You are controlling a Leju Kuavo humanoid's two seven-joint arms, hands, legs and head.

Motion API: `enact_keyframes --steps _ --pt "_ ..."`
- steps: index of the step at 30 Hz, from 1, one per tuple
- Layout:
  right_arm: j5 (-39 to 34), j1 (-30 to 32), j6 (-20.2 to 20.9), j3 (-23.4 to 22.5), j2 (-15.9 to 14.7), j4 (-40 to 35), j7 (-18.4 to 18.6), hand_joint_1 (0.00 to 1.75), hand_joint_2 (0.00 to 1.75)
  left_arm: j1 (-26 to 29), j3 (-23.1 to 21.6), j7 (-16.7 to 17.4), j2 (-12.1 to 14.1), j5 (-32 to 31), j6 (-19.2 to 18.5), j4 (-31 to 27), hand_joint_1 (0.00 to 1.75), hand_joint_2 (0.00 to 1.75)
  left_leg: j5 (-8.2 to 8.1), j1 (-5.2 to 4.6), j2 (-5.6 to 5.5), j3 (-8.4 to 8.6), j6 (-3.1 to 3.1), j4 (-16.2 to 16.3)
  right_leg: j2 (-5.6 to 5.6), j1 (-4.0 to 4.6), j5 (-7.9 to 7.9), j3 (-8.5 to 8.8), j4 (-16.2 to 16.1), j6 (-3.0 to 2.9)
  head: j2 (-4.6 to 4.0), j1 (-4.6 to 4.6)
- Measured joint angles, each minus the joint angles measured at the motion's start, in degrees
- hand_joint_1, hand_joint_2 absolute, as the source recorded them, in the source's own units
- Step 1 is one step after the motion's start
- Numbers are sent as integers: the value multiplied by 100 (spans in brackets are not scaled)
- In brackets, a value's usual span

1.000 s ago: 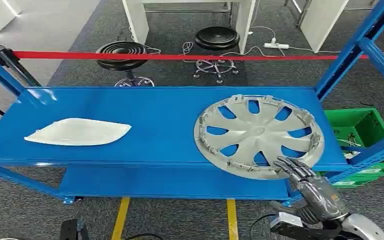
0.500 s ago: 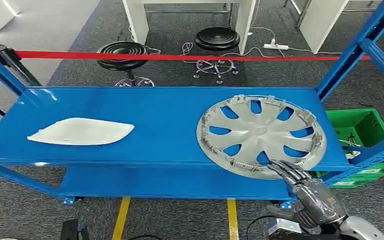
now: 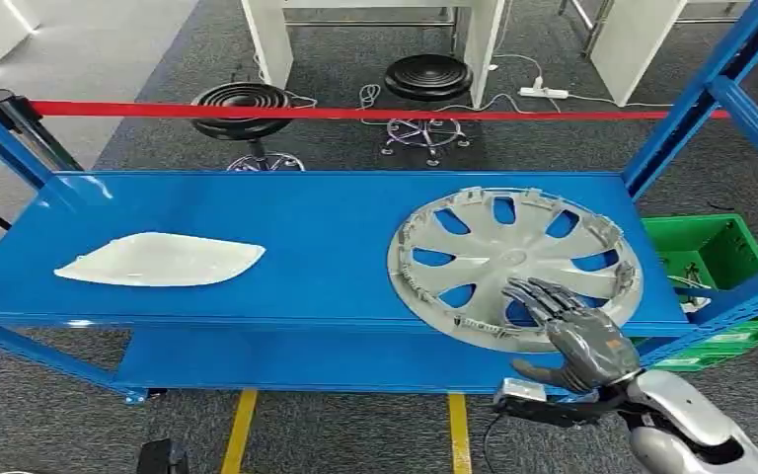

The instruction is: Take the parts from the cabinet and place them on the table.

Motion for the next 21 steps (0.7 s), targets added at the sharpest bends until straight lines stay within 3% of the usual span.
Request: enact_keyframes --steps 3,5,9,17,21 --pt "9 -62 5 16 12 25 2 0 175 -1 -2 0 -4 -2 0 0 0 0 0 0 0 0 0 0 0 0 2 0 0 -3 0 0" --pt "77 -506 46 246 173 390 53 0 175 -28 -33 0 -20 -55 -24 0 0 0 9 -1 -4 8 1 1 -5 0 6 -1 0 -8 0 0" --pt "116 -738 -175 446 269 711 256 0 175 -113 -90 -4 -35 -129 -70 0 0 0 12 -1 -12 6 5 3 -14 0 6 -1 -1 -8 0 0" --pt "147 -438 -260 355 20 755 446 0 175 -185 -138 -20 -46 -160 -68 0 0 0 9 -9 -11 2 9 3 -8 -6 7 -1 -7 -6 0 2" --pt "221 -391 -59 320 -98 748 540 0 175 -162 -135 2 -46 -149 -46 0 0 0 8 -9 -11 4 11 4 -10 -6 7 0 -10 -6 0 0"
